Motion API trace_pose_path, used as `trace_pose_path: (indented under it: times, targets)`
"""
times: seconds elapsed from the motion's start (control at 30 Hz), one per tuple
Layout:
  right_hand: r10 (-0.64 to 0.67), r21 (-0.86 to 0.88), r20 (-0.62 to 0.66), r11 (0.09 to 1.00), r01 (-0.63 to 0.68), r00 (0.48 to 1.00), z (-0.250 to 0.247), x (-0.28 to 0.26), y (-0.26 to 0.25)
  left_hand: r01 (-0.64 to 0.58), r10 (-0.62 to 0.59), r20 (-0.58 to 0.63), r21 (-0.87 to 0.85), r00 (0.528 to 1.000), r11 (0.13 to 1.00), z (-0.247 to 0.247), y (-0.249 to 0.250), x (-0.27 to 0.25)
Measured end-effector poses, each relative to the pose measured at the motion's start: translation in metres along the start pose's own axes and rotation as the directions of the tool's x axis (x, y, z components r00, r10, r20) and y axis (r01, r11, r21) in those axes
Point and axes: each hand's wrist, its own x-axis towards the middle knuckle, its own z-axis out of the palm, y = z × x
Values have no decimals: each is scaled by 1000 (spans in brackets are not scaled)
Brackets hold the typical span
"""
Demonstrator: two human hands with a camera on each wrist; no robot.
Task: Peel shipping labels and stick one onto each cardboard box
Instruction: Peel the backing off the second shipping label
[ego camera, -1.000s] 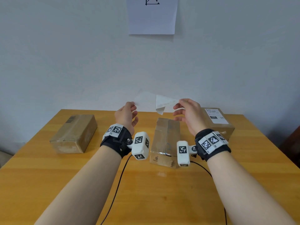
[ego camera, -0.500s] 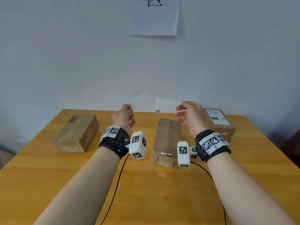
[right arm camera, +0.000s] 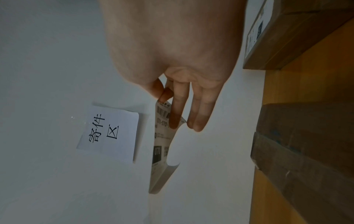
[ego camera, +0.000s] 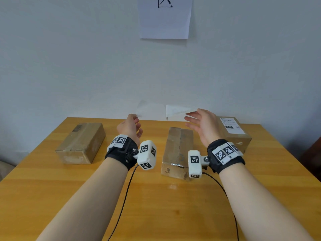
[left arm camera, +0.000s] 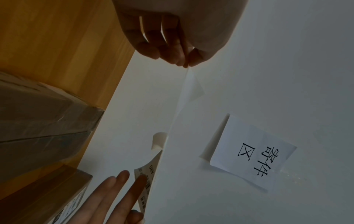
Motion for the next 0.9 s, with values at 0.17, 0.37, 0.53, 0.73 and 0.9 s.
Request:
trace_pose_path:
  times: [0.17,0.37,0.53,0.73,0.9]
  targets:
    - [47,133,54,990,-54,997,-2,0,1,-5,5,-19,-8,1000,1000,-2,-1,-1]
    - [128,359,112,920,-160,985,-1,-1,-1,0,-1,-32,-19,999,1000,-2,-1,-3]
    - [157,449,66,877,-170,985,-6,4,-2,-1,-1,-52,-28,999,1000,-5,0,-3]
    - [153,464,41,872,-154,987,-15,6,-1,5,-10,-100,-50,995,999,-15,0,5]
    - [172,427,47,887,-175,984,-16,6,2,18,-30,-137,-85,990,996,-25,2,12]
